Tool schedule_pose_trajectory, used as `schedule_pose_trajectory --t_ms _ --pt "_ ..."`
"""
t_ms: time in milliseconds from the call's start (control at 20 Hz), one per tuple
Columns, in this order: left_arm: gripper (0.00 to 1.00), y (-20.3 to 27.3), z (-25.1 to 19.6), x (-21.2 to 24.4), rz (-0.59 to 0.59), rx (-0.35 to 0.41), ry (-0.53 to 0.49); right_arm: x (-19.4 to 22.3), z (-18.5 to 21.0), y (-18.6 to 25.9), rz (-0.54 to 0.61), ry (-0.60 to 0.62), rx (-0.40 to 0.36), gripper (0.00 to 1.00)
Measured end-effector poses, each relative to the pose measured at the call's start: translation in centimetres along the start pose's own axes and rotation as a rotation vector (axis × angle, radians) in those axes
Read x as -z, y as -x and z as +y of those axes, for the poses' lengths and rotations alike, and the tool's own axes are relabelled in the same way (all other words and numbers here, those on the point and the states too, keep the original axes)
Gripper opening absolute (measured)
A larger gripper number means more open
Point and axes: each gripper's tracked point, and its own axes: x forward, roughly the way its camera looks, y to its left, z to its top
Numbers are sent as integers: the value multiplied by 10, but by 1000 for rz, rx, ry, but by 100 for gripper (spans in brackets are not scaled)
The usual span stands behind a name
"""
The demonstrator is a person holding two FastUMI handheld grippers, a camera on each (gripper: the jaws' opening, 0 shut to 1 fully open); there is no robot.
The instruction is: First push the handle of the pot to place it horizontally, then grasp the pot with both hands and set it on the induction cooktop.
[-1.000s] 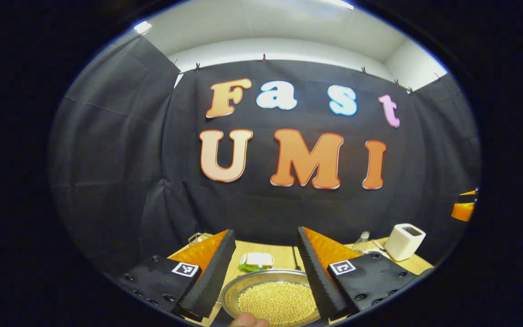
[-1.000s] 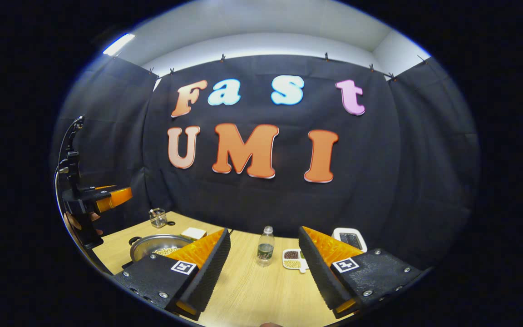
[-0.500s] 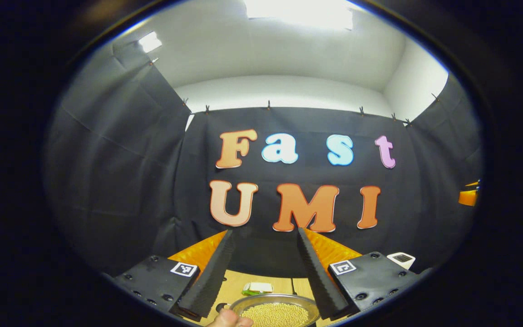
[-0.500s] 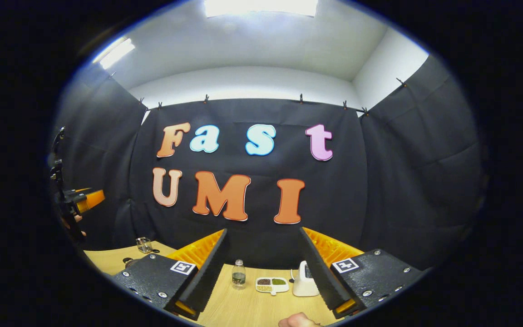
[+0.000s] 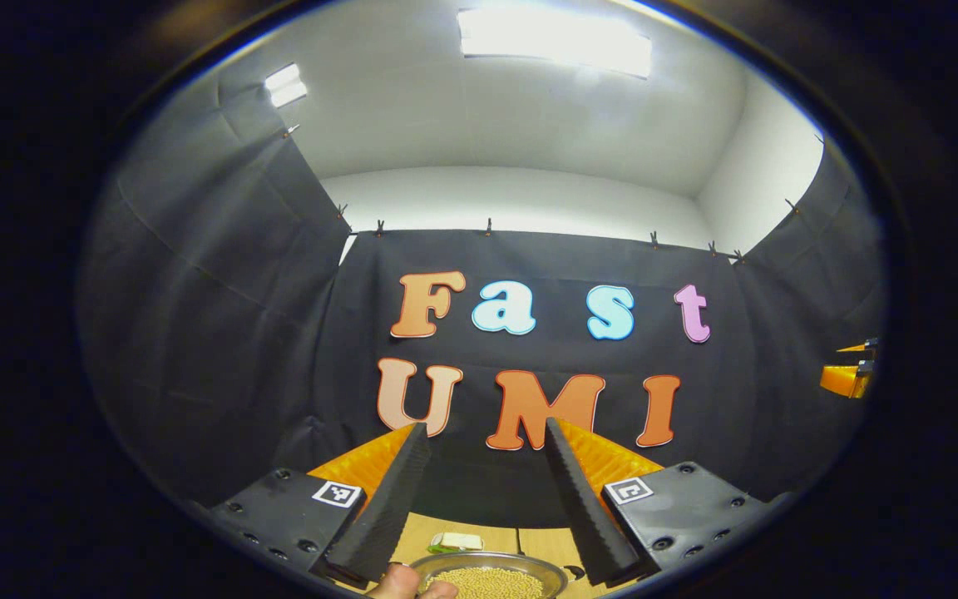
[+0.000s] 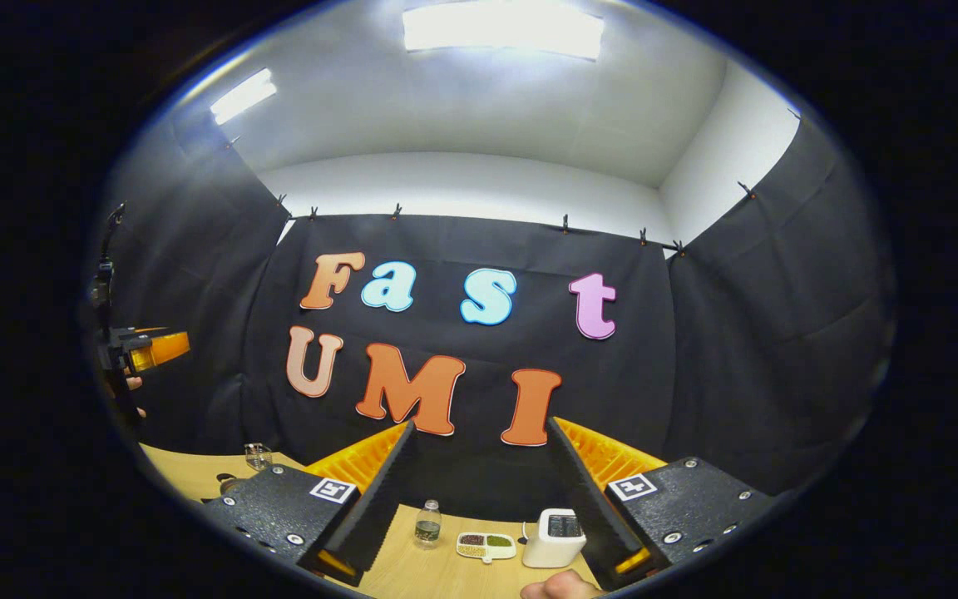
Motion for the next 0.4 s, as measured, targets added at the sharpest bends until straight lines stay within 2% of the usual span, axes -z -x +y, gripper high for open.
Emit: schedule_pose_trajectory --t_ms 50,100,200,400 --pt "94 -1 1 -1 -2 -5 -4 -2 1 1 0 -5 -3 97" --pt "94 0 3 -4 -8 -11 -12 -3 1 2 -1 -12 -7 95" --pt "94 -2 3 -11 -30 -18 -21 -4 1 3 -6 -17 -8 97" --pt "94 -1 -1 -15 -45 -17 -27 -8 2 4 -34 -24 0 95"
